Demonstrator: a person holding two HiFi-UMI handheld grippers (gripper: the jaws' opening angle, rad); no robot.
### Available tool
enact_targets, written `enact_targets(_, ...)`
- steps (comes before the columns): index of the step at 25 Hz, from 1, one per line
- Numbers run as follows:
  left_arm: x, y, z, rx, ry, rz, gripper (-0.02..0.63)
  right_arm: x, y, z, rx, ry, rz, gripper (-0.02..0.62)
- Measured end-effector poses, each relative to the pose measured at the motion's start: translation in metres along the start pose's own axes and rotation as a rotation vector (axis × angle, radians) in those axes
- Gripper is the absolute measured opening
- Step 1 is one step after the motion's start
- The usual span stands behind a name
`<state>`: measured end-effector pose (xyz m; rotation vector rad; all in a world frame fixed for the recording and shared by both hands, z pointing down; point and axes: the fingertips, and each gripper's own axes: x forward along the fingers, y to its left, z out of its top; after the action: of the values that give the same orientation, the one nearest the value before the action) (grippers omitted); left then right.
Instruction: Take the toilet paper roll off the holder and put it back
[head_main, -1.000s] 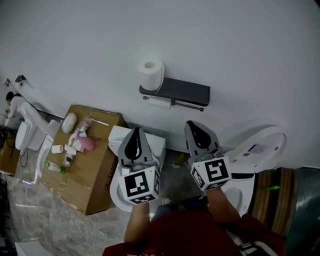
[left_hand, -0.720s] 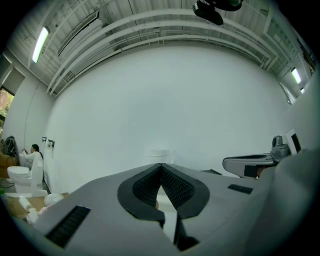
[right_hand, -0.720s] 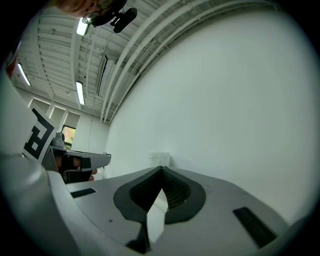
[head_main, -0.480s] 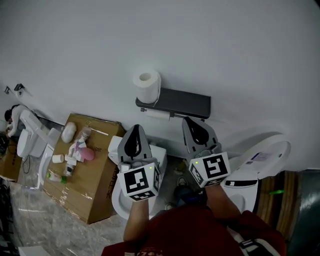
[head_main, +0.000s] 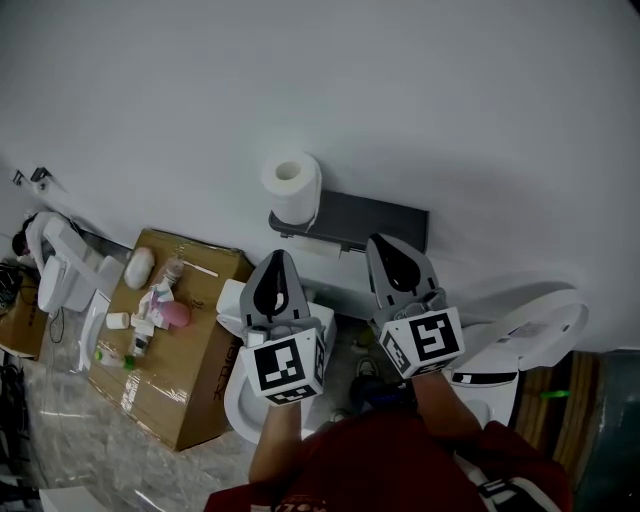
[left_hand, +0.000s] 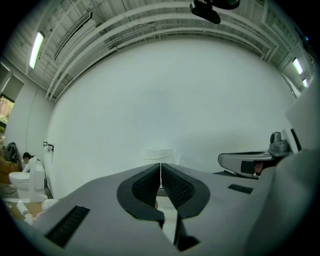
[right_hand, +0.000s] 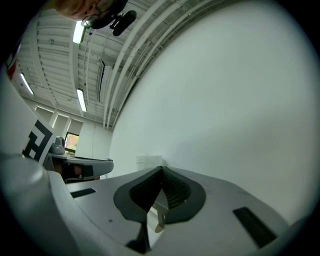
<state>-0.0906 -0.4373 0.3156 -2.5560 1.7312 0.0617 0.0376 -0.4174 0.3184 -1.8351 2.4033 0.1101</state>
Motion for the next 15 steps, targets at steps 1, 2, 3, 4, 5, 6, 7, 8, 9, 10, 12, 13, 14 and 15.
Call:
enact_targets(1,0.003,-0.002,-0.001,0.003,0.002,-0.001,0.017,0.001,-0.002,0.001,0.002,-0.005,0.001,0.008)
enact_targets(2,0.006,-0.003,-0.001,0.006,0.006,-0.005,0.027,0.001,-0.004,0.002,0.001,-0.009,0.005,0.008)
enact_targets(3,0.010,-0.005,-0.002,0.006,0.011,-0.012,0.054,0.002,-0.005,0.003,0.000,-0.014,0.010,0.008)
enact_targets(4,0.013,-0.007,-0.003,0.007,0.017,-0.021,0.105,0.003,-0.005,0.004,0.000,-0.018,0.013,0.008)
enact_targets(5,0.017,-0.008,-0.003,0.008,0.023,-0.032,0.146,0.004,-0.006,0.005,0.001,-0.023,0.013,0.008)
enact_targets(6,0.021,-0.010,-0.004,0.008,0.029,-0.044,0.188,0.005,-0.007,0.006,0.002,-0.026,0.013,0.008)
enact_targets(7,0.026,-0.012,-0.004,0.006,0.035,-0.055,0.254,0.007,-0.008,0.007,0.004,-0.030,0.013,0.008)
enact_targets(8,0.030,-0.013,-0.005,0.003,0.040,-0.063,0.291,0.008,-0.010,0.007,0.005,-0.032,0.012,0.008)
enact_targets(9,0.035,-0.014,-0.007,-0.002,0.045,-0.069,0.331,0.009,-0.011,0.007,0.006,-0.035,0.012,0.008)
enact_targets(10,0.040,-0.015,-0.009,-0.006,0.050,-0.071,0.369,0.010,-0.013,0.007,0.008,-0.036,0.010,0.008)
enact_targets(12,0.050,-0.016,-0.013,-0.002,0.060,-0.069,0.423,0.012,-0.016,0.005,0.010,-0.037,0.007,0.008)
enact_targets(13,0.055,-0.015,-0.014,0.000,0.063,-0.069,0.436,0.012,-0.018,0.005,0.011,-0.036,0.007,0.008)
enact_targets(14,0.060,-0.015,-0.015,0.001,0.065,-0.071,0.445,0.013,-0.019,0.005,0.012,-0.035,0.007,0.008)
enact_targets(15,0.064,-0.014,-0.016,-0.001,0.066,-0.074,0.455,0.014,-0.020,0.006,0.012,-0.035,0.008,0.008)
